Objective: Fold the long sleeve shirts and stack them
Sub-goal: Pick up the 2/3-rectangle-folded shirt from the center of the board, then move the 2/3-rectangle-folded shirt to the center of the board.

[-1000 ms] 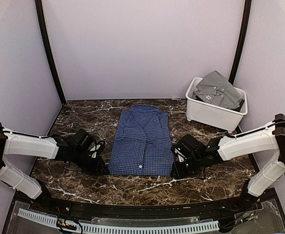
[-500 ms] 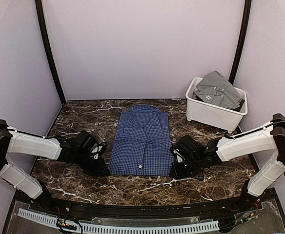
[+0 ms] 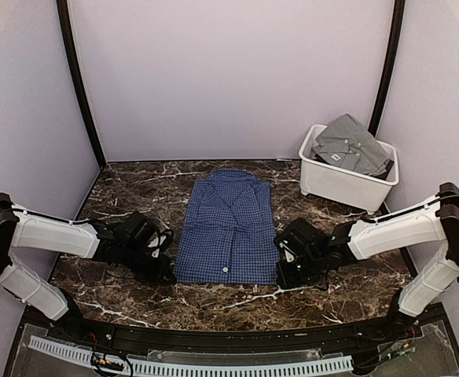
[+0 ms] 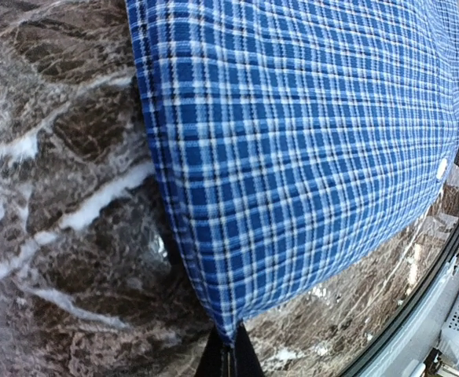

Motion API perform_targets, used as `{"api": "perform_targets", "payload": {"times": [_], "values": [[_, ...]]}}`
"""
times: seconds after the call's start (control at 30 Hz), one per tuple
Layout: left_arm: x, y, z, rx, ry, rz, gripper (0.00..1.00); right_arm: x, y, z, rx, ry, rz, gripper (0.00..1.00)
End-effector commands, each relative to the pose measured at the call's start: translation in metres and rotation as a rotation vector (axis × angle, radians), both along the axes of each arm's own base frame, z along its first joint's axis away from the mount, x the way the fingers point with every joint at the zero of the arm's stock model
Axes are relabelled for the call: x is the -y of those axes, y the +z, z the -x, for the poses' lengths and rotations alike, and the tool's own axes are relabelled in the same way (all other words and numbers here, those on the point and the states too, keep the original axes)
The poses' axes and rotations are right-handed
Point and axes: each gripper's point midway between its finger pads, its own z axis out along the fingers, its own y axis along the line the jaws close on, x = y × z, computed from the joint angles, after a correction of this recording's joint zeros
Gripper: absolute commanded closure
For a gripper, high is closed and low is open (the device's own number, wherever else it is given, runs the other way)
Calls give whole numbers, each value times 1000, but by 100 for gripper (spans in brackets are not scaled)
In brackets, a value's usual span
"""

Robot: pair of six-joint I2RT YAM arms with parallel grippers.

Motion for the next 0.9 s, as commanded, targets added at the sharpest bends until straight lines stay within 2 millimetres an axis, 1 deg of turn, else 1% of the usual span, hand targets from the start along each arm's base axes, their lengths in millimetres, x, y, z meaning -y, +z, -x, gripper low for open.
{"api": "perform_targets", "payload": {"times": [0.0, 0.07, 0.1, 0.13, 0.17, 0.2, 0.23, 0.27, 0.3, 0.33, 0.37, 0.4, 0.43, 0.47, 0.5, 0.53, 0.57, 0.6, 0.63, 0.67, 0.7, 0.73, 0.77, 0.8, 0.83, 0.87], "values": [[-7, 14, 16, -10, -30, -28, 100, -2, 19, 11, 21, 31, -5, 100], [-10, 22, 25, -7, -39, -37, 100, 2, 28, 18, 35, 36, 14, 100], [-11, 29, 31, -5, -50, -38, 100, 3, 35, 22, 35, 40, 11, 100], [-12, 34, 33, -4, -44, -39, 100, 4, 43, 25, 37, 39, 4, 100], [-11, 47, 37, 8, -50, -30, 100, 4, 54, 25, 46, 37, -9, 100], [-12, 53, 37, 17, -41, -30, 100, 4, 71, 24, 63, 34, -32, 100], [-11, 71, 35, 43, -38, -12, 100, 0, 89, 18, 98, 24, -58, 100], [-12, 79, 31, 66, -25, -19, 100, -1, 104, 13, 127, 18, -70, 100], [-11, 96, 26, 94, -21, -11, 100, -4, 118, 6, 152, 16, -79, 100], [-11, 104, 18, 130, -15, -24, 100, -7, 129, -4, 173, 12, -85, 100], [-5, 121, 8, 162, -11, -14, 100, -9, 135, -15, 186, 6, -89, 100], [-2, 120, 0, 172, -20, -39, 100, -13, 138, -27, 199, 9, -95, 100], [4, 136, -16, 214, -16, -24, 100, -16, 139, -42, 206, 1, -108, 100], [7, 142, -37, 225, 9, -28, 100, -17, 143, -63, 225, -21, -118, 100], [12, 147, -51, 252, 4, -13, 100, -20, 142, -83, 244, -35, -113, 100], [10, 148, -78, 258, 45, -14, 100, -20, 141, -105, 266, -61, -108, 100], [13, 152, -97, 292, 52, 4, 100, -21, 139, -128, 284, -89, -110, 100], [13, 153, -132, 321, 97, 11, 100, -20, 134, -153, 294, -122, -113, 100], [13, 152, -151, 338, 109, 14, 100, -22, 131, -178, 309, -151, -120, 100], [12, 146, -188, 351, 151, 19, 100, -24, 123, -202, 315, -179, -110, 100], [15, 144, -205, 355, 160, 36, 100, -25, 115, -225, 319, -203, -95, 100], [15, 130, -239, 351, 193, 33, 100, -29, 108, -246, 320, -220, -80, 100], [18, 122, -254, 342, 202, 38, 100, -30, 81, -265, 303, -237, -31, 100], [20, 107, -281, 338, 221, 37, 100, -32, 72, -283, 310, -254, -10, 100], [21, 97, -292, 327, 229, 34, 100, -33, 60, -297, 307, -264, 10, 100], [21, 77, -310, 309, 241, 21, 100, -33, 45, -308, 291, -269, 33, 100]]}}
